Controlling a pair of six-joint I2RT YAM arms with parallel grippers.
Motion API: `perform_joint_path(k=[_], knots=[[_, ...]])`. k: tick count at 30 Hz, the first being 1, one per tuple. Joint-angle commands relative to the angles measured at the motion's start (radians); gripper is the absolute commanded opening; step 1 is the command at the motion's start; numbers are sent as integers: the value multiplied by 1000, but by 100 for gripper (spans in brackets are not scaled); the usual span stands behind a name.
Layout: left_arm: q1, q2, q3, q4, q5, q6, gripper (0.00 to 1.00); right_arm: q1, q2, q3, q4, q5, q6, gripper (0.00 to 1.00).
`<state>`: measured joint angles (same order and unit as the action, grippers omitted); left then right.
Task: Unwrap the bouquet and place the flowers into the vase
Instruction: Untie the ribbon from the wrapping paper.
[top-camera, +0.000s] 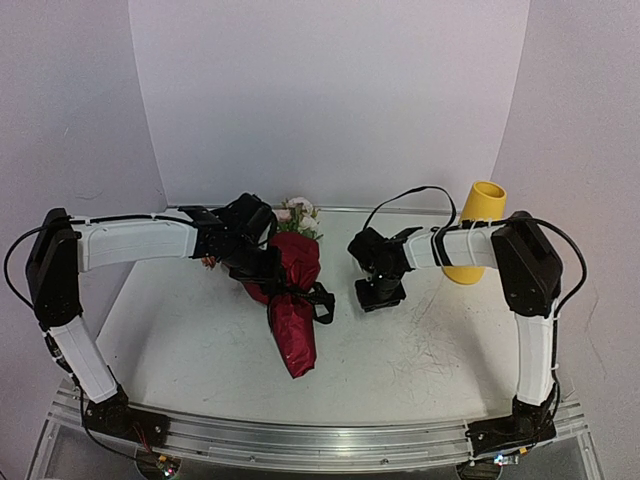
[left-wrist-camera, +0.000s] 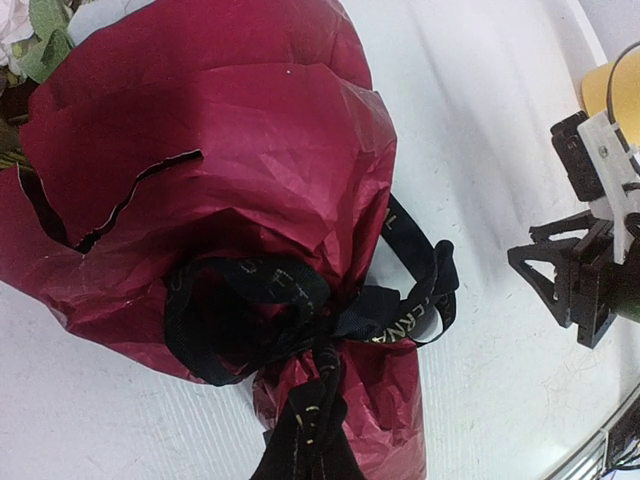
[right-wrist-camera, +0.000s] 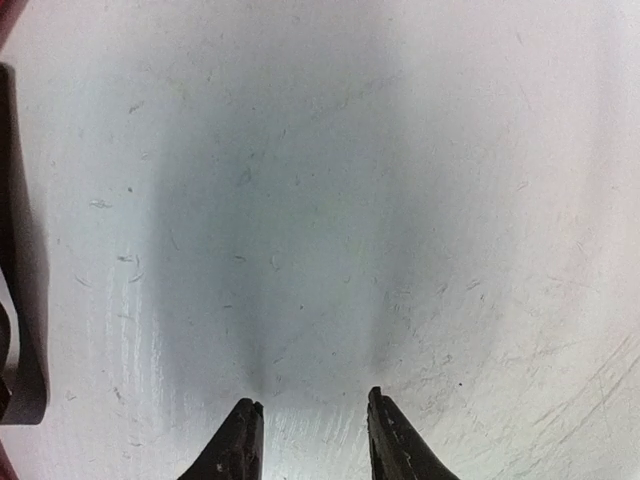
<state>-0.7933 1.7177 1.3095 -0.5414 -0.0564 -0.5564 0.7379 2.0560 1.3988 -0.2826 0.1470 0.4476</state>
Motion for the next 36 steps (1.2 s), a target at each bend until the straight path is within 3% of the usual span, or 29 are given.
perform_joint_path(k=[1, 7, 13, 18, 29, 36], knots=[[-3, -68, -20, 12, -20, -20, 0, 2, -126, -47, 59, -179, -66, 42], [-3, -67, -36, 14, -10, -32, 0, 2, -80, 42, 103, -305, -81, 47], [-3, -76, -67, 12, -9, -38, 0, 2, -4, 128, 98, -336, -93, 47], [-3, -85, -90, 12, -13, -46, 0, 15, 25, 136, 83, -288, -100, 56], [-1, -171, -159, -57, -155, -98, 0, 16, 110, 242, 37, -236, -100, 48], [-1, -176, -179, -69, -160, -128, 0, 17, 165, 309, 13, -228, -106, 48]])
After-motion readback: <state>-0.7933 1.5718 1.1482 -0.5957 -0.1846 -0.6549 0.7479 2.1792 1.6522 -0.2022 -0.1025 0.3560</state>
